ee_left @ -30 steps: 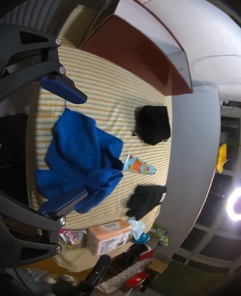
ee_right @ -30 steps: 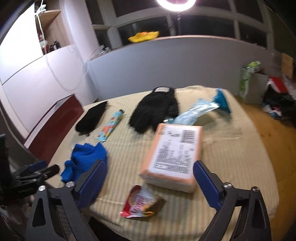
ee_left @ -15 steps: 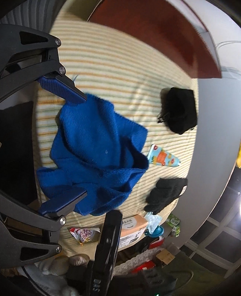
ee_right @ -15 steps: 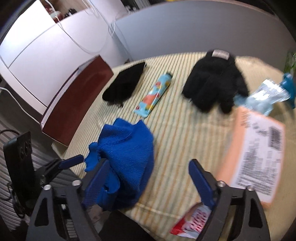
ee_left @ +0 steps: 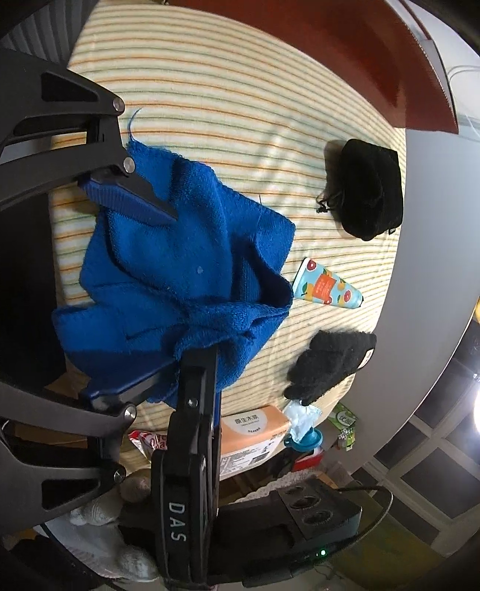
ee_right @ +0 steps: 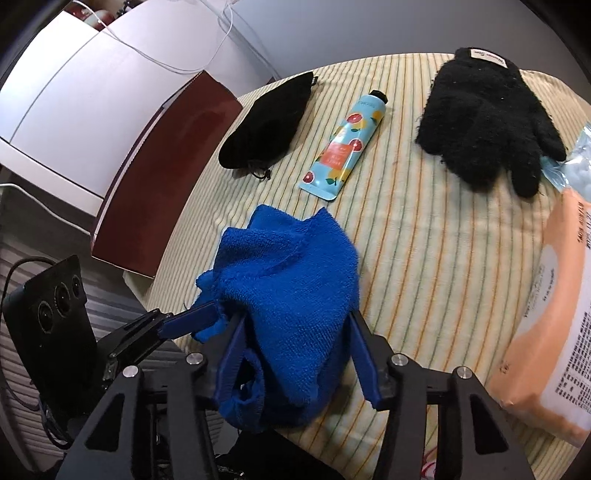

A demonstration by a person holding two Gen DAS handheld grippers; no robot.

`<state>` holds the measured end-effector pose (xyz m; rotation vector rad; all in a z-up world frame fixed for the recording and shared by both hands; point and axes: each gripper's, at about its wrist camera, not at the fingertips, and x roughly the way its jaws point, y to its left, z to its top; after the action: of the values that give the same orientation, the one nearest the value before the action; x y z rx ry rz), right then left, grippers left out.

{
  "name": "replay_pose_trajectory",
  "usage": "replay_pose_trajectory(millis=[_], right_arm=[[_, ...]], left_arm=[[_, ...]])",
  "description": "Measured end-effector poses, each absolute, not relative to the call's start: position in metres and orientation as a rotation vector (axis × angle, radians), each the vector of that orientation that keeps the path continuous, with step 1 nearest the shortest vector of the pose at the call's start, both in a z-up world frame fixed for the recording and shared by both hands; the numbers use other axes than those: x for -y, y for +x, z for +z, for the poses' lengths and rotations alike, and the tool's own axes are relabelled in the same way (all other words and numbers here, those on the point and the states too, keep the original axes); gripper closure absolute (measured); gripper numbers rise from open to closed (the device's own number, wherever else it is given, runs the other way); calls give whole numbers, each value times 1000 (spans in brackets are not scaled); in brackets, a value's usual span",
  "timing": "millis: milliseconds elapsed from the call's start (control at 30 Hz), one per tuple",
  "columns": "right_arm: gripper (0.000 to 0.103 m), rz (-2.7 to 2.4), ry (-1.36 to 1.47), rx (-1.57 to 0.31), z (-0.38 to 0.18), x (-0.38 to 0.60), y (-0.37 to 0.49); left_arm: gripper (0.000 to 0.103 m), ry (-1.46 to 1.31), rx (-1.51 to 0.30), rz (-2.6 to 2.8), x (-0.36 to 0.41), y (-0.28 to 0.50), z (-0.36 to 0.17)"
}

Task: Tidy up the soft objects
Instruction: 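Lower the left tool onto the blue towel and close its fingers, then lift the blue towel with the left tool and release it into the red box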

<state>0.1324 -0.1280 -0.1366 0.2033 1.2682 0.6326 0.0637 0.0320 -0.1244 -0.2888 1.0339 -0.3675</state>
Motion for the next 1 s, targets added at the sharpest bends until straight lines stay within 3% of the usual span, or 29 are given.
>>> replay_pose_trajectory(millis=[267, 367, 433, 600, 1000], right_arm=[[71, 643, 194, -1281, -135, 119, 134], [78, 666, 199, -1293, -137, 112, 134], [79, 670, 206, -1295, -138, 109, 135], [82, 678, 241, -1308, -141, 107, 138], [84, 698, 221, -1250, -111, 108, 128]], left_arm=[[42, -284, -1032, -419, -28, 67, -125], [49, -292, -1035, -441, -26, 68, -126], [58, -308, -1037, -459, -25, 70, -127], [65, -319, -1034, -479, -21, 71, -127], [69, -313, -970, -501, -23, 62, -95]])
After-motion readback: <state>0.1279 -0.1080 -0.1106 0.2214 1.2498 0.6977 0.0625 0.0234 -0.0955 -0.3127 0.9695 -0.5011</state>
